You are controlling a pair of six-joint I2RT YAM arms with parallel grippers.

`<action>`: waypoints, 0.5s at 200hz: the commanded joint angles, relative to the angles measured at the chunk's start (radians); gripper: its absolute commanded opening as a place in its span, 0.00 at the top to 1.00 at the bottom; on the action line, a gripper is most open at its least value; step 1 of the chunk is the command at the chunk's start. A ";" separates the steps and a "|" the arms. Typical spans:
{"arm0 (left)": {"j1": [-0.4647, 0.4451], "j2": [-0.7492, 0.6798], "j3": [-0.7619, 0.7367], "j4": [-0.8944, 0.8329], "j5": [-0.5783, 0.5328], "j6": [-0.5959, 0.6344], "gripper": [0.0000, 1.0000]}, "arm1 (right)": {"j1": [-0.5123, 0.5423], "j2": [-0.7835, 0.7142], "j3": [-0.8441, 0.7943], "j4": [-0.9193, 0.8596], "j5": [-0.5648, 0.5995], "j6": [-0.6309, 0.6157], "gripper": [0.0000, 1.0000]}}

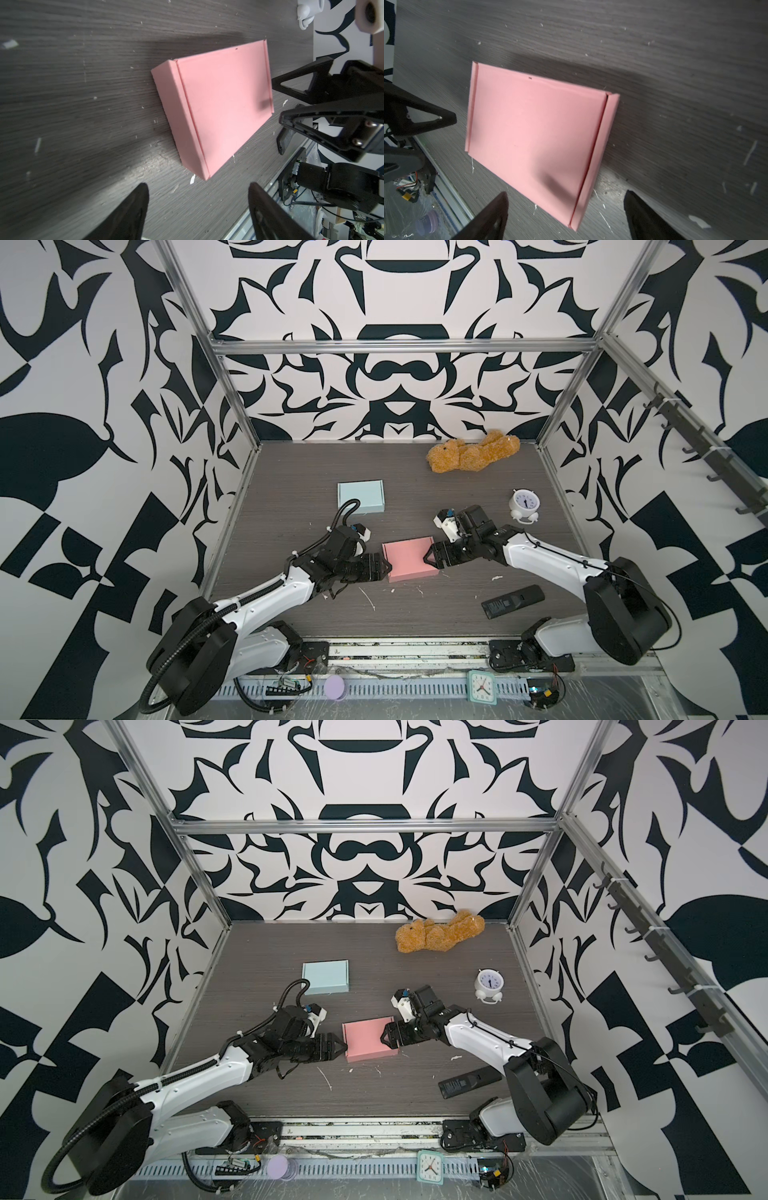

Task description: Fold the paper box

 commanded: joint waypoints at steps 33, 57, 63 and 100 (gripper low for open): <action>-0.003 0.074 0.041 0.108 0.005 -0.021 0.24 | -0.003 -0.014 -0.044 0.069 -0.039 0.038 0.12; -0.003 0.125 0.053 0.138 0.012 -0.024 0.25 | 0.000 -0.007 -0.061 0.097 -0.067 0.056 0.13; -0.003 0.133 0.055 0.143 0.013 -0.026 0.25 | 0.001 -0.008 -0.063 0.097 -0.068 0.059 0.13; -0.005 0.168 0.071 0.169 0.016 -0.029 0.26 | 0.009 -0.021 -0.069 0.111 -0.063 0.063 0.13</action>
